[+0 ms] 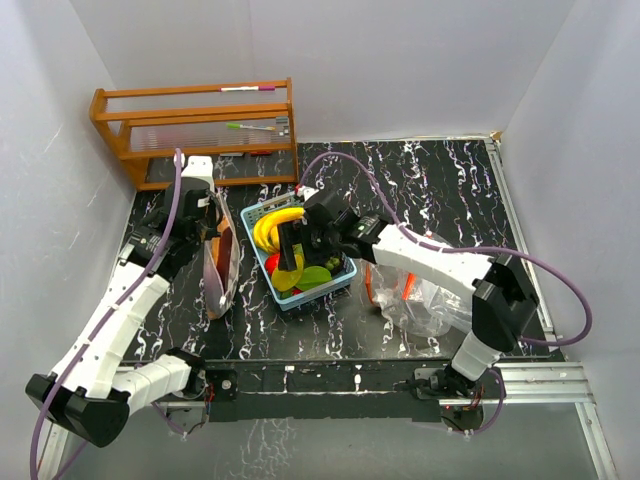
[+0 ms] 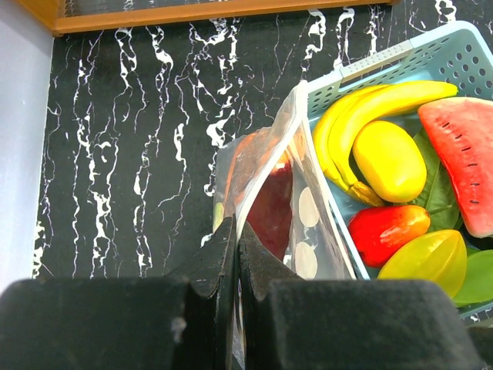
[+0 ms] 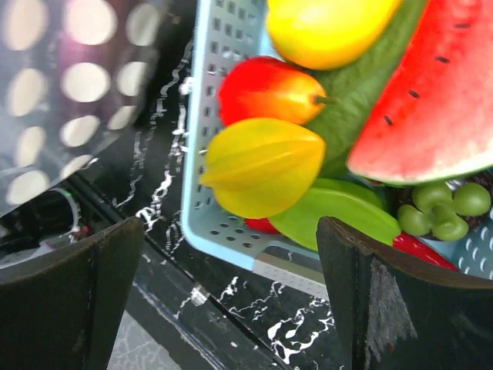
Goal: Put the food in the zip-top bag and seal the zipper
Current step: Pick up the fake fruit from the bin.
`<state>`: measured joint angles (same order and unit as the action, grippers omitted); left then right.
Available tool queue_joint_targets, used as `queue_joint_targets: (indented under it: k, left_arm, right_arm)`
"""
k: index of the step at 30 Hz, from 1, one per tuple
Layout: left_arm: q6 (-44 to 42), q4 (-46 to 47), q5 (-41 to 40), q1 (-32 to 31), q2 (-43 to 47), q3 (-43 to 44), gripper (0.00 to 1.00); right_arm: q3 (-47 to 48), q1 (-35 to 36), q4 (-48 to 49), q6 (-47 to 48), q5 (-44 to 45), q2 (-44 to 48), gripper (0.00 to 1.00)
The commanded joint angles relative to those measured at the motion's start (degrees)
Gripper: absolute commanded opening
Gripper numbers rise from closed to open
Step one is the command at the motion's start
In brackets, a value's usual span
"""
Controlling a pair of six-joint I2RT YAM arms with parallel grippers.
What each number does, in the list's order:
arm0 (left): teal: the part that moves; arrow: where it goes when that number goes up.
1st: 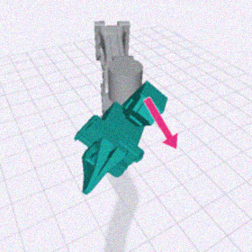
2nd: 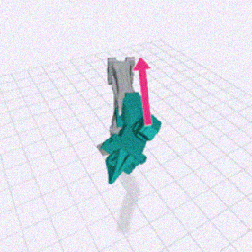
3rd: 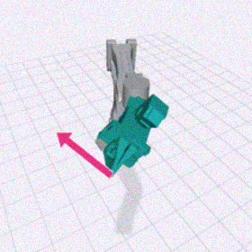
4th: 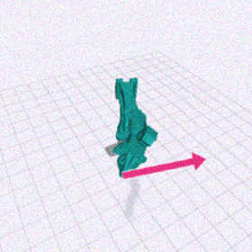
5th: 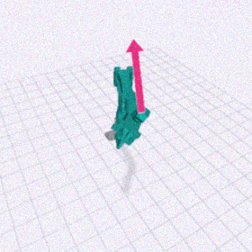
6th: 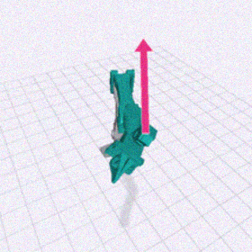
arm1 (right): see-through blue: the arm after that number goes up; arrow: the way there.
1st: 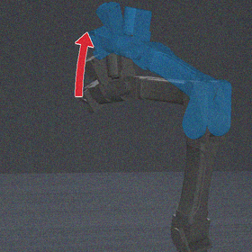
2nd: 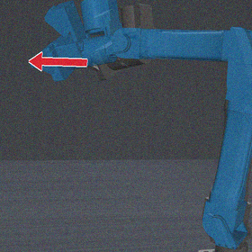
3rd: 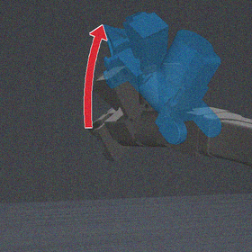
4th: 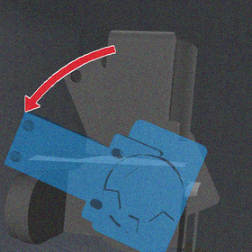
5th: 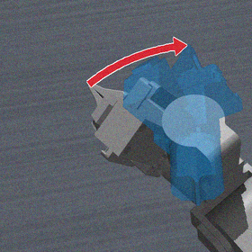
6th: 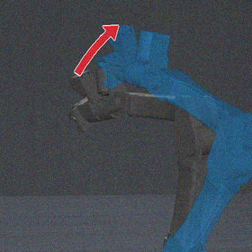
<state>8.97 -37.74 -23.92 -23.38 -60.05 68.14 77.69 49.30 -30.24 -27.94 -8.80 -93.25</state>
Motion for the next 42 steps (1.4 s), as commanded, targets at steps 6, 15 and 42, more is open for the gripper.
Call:
queue_joint_targets:
  k: [6, 15, 42]
  left_arm:
    - [-0.36, 0.66, -0.77, -0.25, 0.63, 0.44, 0.0]
    - [-0.25, 0.86, -0.25, -0.2, 1.97, -0.78, 0.0]
    - [-0.54, 0.46, -1.04, -0.21, 2.65, -0.82, 0.0]
  right_arm:
    - [-3.32, -0.09, 6.99, -12.56, 4.86, -4.06, 0.94]
    - [-2.64, 2.45, 10.02, -16.29, 4.24, -9.53, 0.89]
    - [3.26, -0.75, 8.26, -8.54, 20.06, 0.63, 0.43]
